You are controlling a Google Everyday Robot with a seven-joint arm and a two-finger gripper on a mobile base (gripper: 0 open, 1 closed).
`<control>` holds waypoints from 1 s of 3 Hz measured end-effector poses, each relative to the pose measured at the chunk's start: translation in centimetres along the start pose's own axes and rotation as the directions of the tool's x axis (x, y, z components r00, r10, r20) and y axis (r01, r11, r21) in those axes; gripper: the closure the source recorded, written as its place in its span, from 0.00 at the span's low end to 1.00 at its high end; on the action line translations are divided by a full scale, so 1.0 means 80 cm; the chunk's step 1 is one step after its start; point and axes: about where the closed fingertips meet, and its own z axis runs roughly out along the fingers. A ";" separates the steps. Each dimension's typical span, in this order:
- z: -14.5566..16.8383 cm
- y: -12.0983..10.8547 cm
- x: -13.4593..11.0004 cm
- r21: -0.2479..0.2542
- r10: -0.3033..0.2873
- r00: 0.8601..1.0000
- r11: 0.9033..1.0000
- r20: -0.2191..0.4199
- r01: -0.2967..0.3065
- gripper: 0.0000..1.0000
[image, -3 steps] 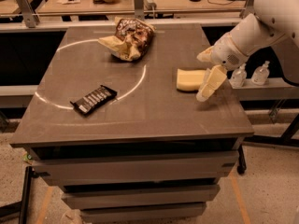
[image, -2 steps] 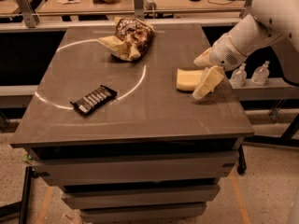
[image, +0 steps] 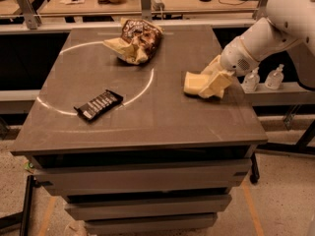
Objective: Move sponge near rxbar chocolate
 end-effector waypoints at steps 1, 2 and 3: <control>0.002 0.019 -0.042 -0.022 -0.064 0.995 0.998 0.078 0.066 0.87; 0.010 0.044 -0.107 -0.071 -0.169 0.970 0.980 0.174 0.184 1.00; 0.041 0.063 -0.147 -0.143 -0.230 0.949 0.954 0.215 0.263 1.00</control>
Offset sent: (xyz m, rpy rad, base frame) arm -0.0328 0.1300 0.0779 0.2476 -0.1169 0.3479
